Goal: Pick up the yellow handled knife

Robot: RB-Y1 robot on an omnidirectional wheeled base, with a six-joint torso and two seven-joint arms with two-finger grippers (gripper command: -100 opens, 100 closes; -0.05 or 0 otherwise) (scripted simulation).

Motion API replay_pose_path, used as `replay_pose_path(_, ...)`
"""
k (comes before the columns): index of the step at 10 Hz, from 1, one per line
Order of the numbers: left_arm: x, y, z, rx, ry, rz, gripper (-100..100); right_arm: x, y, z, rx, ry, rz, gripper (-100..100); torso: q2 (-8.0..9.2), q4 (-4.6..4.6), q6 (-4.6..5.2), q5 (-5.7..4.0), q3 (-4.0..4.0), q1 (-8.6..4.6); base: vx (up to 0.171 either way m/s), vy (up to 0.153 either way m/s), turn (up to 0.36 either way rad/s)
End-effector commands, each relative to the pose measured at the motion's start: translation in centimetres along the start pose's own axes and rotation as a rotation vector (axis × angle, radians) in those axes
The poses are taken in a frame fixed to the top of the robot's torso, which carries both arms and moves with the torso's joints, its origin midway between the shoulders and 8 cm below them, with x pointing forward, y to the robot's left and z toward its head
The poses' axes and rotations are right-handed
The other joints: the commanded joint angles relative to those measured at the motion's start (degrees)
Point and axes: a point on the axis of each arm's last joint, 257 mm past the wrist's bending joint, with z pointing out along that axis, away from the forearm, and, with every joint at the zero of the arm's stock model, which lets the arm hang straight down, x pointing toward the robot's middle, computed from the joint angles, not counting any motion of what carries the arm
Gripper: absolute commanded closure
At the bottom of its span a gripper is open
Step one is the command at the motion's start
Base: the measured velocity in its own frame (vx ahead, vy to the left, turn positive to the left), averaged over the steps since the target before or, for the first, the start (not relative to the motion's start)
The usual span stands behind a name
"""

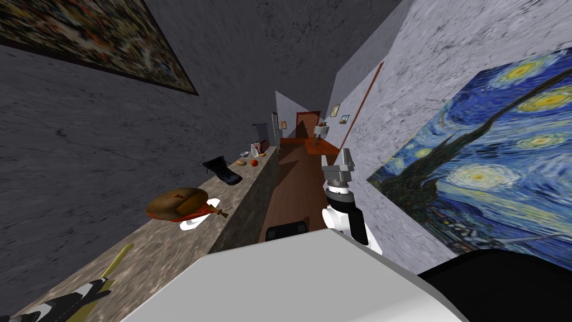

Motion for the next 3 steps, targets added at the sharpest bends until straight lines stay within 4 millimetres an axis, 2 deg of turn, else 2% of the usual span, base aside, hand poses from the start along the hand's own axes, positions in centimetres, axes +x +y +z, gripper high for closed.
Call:
replay_pose_path(1,-0.74,0.06,-1.62,0.002,-0.004,0.003,100,0.0,0.0,0.0,0.0,0.0,0.0,0,0.0,0.0,0.0,0.0,0.0,0.0,0.013,-0.025,0.095)
replay_pose_path(2,-0.38,0.05,-0.92,0.002,-0.003,0.003,100,0.0,0.0,0.0,0.0,0.0,0.0,0,0.01,0.0,-0.12,-0.11,0.01,-0.13,0.008,-0.014,0.036)
replay_pose_path(3,-0.41,0.03,-1.07,0.002,-0.002,0.005,0,0.0,0.0,0.0,0.0,0.0,0.0,0,0.0,-0.02,-0.07,-0.07,-0.01,-0.14,0.0,0.0,0.0)
